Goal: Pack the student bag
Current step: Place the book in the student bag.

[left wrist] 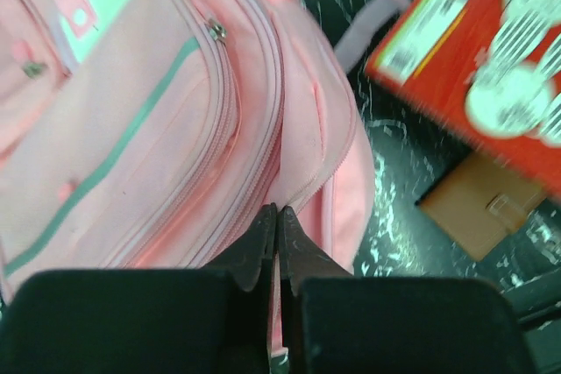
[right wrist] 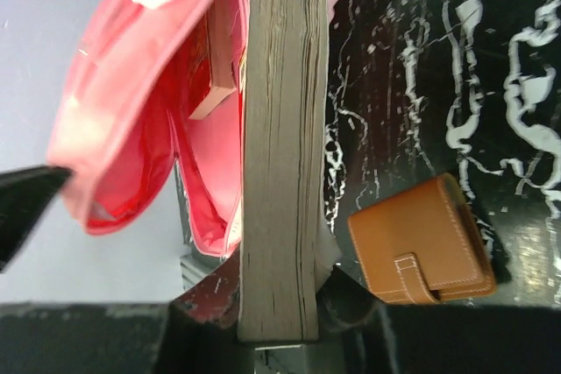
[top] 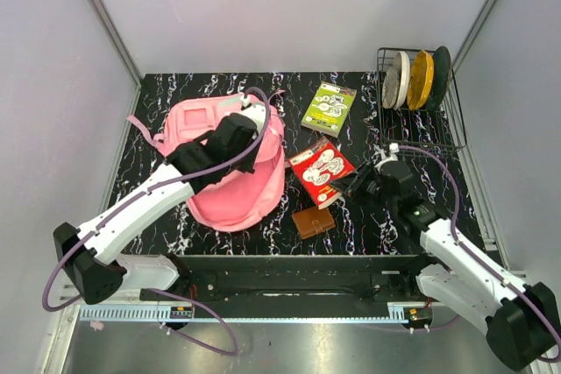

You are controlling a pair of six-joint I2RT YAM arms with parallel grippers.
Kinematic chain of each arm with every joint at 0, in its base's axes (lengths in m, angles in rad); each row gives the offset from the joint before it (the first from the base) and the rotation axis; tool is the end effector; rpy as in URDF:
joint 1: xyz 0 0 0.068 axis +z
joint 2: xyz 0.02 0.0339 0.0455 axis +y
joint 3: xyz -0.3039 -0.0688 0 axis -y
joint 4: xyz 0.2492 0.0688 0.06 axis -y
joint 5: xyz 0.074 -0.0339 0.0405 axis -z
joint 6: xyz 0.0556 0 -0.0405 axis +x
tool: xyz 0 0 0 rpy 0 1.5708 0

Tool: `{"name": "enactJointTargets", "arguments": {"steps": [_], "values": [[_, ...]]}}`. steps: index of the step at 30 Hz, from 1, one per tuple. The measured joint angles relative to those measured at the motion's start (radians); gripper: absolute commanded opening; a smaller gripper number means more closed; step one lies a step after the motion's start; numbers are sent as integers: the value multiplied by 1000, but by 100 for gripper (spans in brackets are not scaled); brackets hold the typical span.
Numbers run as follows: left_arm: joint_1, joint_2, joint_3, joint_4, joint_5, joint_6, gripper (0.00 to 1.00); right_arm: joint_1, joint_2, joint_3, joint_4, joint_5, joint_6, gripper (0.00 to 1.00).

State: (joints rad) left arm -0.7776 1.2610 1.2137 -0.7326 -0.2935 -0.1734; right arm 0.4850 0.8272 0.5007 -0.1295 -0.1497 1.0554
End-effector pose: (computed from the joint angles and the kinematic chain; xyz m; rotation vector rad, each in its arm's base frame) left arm 0.2034 -0.1777 0.3616 0.5509 2.2466 -0.1378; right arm 0.1601 0.0938 0.2573 0.5223 2.1484 1.0774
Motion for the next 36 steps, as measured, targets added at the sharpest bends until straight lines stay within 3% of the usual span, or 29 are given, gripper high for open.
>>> {"name": "enactJointTargets", "arguments": {"steps": [10,21,29,36], "values": [[3,67,216,-58,-12,-19,0,110,169,-11,214,-182,64,0],[2,168,303,-75,-4,-60,0,179,207,3,303,-196,123,0],[2,174,345,-87,1,-76,0,208,537,139,496,-171,167,0],[2,174,362,-91,1,-89,0,315,808,306,650,-24,218,0]]}}
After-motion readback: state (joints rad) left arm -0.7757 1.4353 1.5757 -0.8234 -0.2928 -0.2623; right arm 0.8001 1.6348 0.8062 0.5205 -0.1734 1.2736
